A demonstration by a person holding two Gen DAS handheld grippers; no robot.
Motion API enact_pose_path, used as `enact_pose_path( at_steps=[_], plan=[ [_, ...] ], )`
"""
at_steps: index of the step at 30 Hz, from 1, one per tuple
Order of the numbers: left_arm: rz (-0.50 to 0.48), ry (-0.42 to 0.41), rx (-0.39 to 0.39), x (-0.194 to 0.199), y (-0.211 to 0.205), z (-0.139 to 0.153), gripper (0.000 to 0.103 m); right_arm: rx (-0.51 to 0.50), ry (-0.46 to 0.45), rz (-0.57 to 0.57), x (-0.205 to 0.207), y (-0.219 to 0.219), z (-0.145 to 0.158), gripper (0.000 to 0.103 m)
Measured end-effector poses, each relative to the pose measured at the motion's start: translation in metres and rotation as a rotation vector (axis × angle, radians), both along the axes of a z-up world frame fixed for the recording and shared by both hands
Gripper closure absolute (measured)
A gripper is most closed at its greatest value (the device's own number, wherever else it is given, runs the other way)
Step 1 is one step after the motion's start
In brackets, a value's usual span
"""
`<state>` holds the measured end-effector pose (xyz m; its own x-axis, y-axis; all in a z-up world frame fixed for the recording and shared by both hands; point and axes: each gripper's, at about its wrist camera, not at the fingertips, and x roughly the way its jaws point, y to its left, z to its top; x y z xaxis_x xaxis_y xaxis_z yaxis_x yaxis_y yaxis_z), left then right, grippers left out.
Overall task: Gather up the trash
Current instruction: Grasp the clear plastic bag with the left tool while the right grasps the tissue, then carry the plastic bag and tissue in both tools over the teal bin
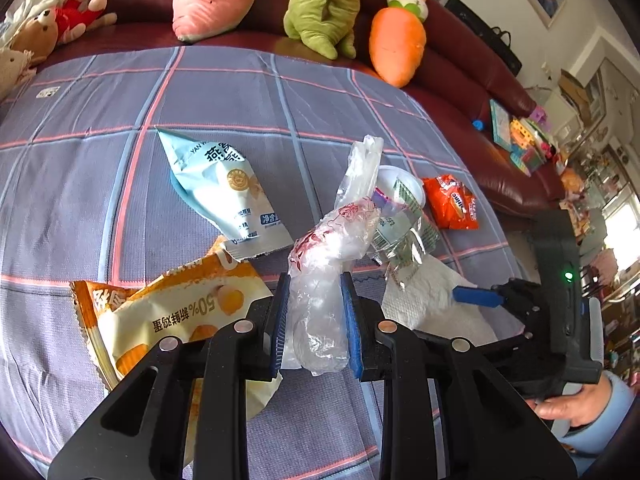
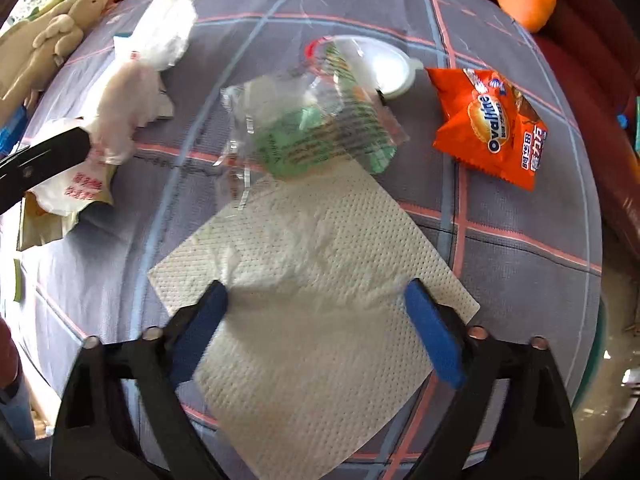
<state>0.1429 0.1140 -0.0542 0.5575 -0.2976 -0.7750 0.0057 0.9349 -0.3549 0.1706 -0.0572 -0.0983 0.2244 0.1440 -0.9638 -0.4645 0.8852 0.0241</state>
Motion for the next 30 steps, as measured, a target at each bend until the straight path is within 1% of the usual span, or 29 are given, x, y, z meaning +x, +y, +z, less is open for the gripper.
enact_pose_path(
  at_steps=[1, 2, 3, 4, 6, 8, 9, 12, 15, 19, 20, 21, 26, 30],
  plan=[
    [0.002, 0.0, -0.004, -0.001, 0.0, 0.0, 0.078, 0.008, -0.006, 0.003, -0.002, 0.002, 0.003, 0.044],
    [0.004, 0.001, -0.006, -0.001, 0.001, 0.0, 0.078, 0.025, -0.003, 0.011, -0.005, 0.005, 0.005, 0.062],
    [0.007, 0.001, -0.009, -0.002, 0.001, 0.0, 0.078, 0.045, 0.007, 0.016, -0.007, 0.008, 0.006, 0.084],
    [0.009, 0.001, -0.013, -0.003, 0.0, 0.0, 0.078, 0.058, 0.021, 0.017, -0.007, 0.01, 0.007, 0.09],
    [0.01, 0.001, -0.017, -0.005, -0.002, 0.002, 0.078, 0.063, 0.029, 0.038, -0.011, 0.017, 0.007, 0.091],
    [0.011, -0.003, -0.013, -0.008, -0.003, 0.004, 0.078, 0.088, 0.038, 0.036, -0.013, 0.018, 0.01, 0.093],
    [0.011, -0.006, -0.011, -0.011, -0.005, 0.006, 0.078, 0.115, 0.043, 0.029, -0.014, 0.016, 0.014, 0.093],
    [0.006, -0.017, 0.0, -0.017, -0.008, 0.011, 0.078, 0.149, 0.038, 0.019, -0.017, 0.01, 0.029, 0.093],
    [0.011, -0.036, 0.004, -0.023, -0.012, 0.021, 0.078, 0.192, 0.03, 0.004, -0.028, -0.006, 0.048, 0.093],
    [0.007, -0.057, 0.003, -0.027, -0.021, 0.031, 0.078, 0.24, 0.001, -0.033, -0.035, -0.038, 0.069, 0.093],
    [-0.001, -0.062, 0.004, -0.027, -0.027, 0.034, 0.078, 0.248, -0.012, -0.048, -0.037, -0.055, 0.075, 0.093],
    [-0.008, -0.065, 0.007, -0.028, -0.031, 0.035, 0.078, 0.253, -0.024, -0.064, -0.038, -0.062, 0.079, 0.093],
    [-0.074, -0.08, 0.016, -0.025, -0.071, 0.045, 0.078, 0.269, -0.076, -0.182, -0.037, -0.114, 0.094, 0.093],
    [-0.149, -0.079, 0.034, -0.019, -0.116, 0.047, 0.078, 0.288, -0.104, -0.261, -0.038, -0.161, 0.101, 0.093]
  ],
)
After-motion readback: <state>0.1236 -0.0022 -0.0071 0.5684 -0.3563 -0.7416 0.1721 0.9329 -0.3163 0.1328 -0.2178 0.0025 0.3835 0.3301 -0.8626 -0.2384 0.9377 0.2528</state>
